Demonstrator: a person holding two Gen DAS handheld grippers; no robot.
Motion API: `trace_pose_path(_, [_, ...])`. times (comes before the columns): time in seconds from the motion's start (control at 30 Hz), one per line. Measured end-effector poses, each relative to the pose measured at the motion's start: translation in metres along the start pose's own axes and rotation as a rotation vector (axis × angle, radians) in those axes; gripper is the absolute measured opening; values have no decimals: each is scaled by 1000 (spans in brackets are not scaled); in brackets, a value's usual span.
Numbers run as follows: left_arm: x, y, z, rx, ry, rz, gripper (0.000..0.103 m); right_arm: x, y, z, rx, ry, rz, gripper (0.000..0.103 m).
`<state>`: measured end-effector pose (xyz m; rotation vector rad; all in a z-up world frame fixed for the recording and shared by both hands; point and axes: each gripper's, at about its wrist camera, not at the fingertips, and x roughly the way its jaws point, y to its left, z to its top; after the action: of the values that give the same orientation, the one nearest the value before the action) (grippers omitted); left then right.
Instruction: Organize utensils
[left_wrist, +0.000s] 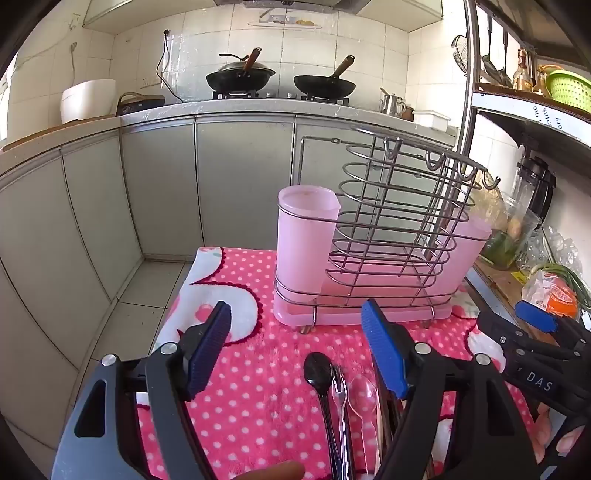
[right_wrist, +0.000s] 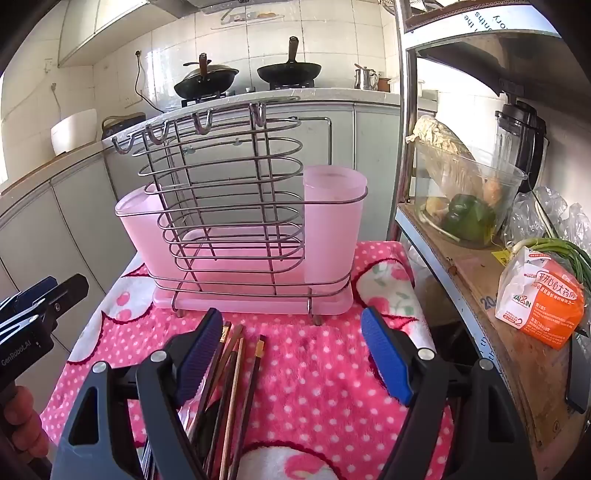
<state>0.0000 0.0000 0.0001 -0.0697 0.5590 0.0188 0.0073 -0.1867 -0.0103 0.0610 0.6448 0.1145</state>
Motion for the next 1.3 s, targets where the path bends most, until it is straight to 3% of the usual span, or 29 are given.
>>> trace_pose_path(1.3, [-2,0,1,-7,3,-4,73,-9,-1,6,3,-42,3,76])
